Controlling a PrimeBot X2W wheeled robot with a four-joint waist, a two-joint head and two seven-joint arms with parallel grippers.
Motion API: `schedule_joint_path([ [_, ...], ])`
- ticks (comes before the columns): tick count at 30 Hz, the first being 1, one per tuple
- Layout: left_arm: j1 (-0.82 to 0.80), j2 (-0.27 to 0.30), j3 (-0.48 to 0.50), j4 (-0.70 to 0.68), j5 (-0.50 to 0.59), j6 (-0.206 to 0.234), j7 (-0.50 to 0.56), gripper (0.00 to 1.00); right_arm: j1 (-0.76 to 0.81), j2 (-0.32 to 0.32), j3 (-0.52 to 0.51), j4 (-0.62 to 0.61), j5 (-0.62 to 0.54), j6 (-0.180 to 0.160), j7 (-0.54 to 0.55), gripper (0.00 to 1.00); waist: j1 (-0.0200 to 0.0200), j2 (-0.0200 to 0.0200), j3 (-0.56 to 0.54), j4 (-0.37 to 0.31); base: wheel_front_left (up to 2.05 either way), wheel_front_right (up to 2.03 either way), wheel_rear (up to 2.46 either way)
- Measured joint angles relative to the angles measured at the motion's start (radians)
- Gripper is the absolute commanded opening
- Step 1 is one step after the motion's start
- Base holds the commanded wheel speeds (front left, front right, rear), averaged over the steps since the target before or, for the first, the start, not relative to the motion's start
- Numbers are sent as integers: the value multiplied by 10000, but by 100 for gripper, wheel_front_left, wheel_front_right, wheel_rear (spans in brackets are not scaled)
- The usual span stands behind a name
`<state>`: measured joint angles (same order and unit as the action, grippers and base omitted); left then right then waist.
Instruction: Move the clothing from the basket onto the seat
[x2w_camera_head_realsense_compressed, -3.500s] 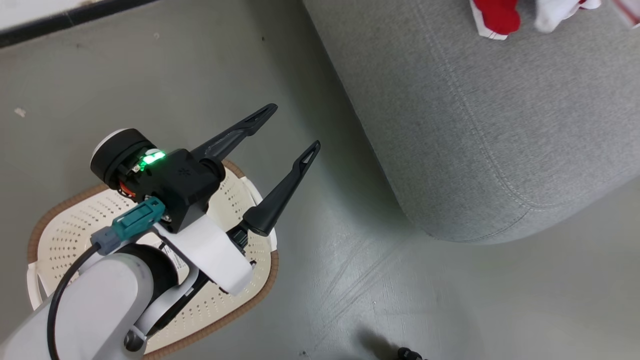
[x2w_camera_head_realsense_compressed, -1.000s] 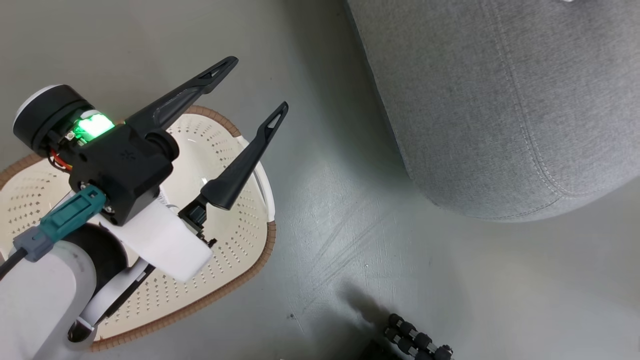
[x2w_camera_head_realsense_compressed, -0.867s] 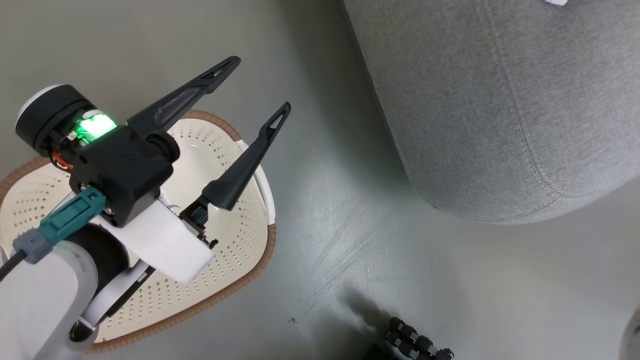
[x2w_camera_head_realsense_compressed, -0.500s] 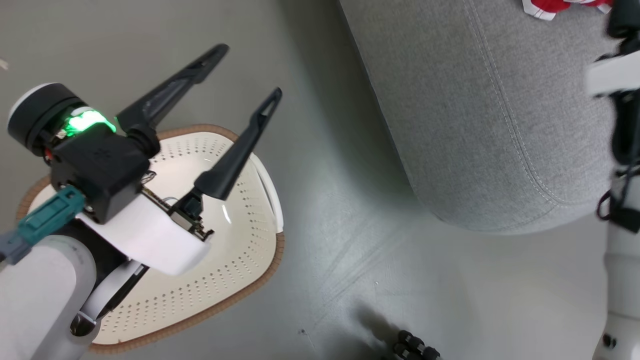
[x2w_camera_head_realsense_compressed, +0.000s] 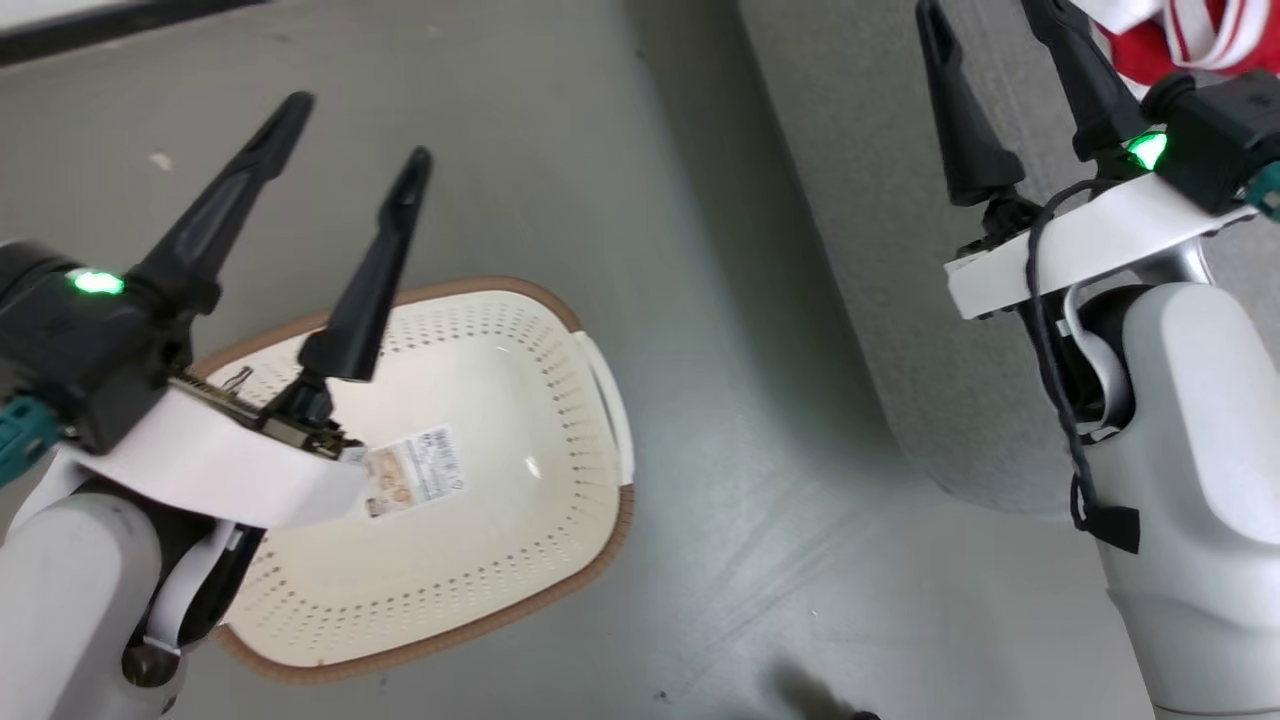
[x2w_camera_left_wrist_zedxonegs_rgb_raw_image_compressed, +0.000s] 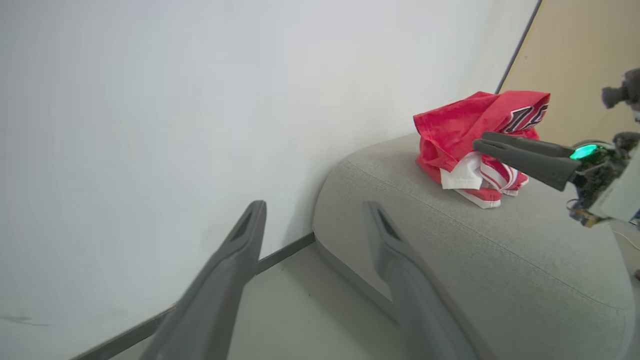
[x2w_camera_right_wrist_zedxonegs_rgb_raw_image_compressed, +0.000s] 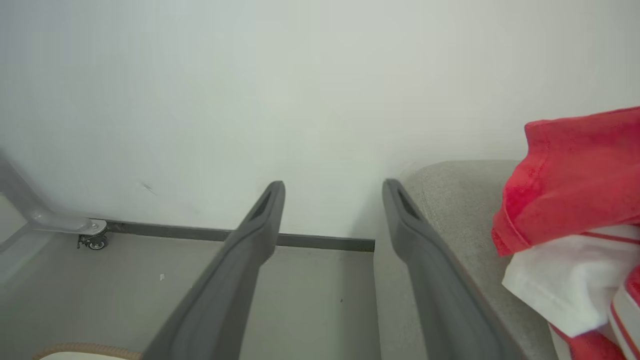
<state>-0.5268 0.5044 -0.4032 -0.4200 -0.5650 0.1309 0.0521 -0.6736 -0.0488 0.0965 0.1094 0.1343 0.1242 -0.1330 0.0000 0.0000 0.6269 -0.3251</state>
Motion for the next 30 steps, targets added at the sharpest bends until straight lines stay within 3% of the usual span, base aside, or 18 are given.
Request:
schedule_joint_path([
  [17,1990,-456,1223,1085,-614,610,-1996,100,720,-673,495,539,-17,-2,-918,100,0,0,-1195,1421,0,0,0],
  [30,3587,-894,1868,2015,-1012,617,-2869,100,1833,-963,270,830,-35,-2,-1147,100,0,0,-2343,2289,0,0,0],
])
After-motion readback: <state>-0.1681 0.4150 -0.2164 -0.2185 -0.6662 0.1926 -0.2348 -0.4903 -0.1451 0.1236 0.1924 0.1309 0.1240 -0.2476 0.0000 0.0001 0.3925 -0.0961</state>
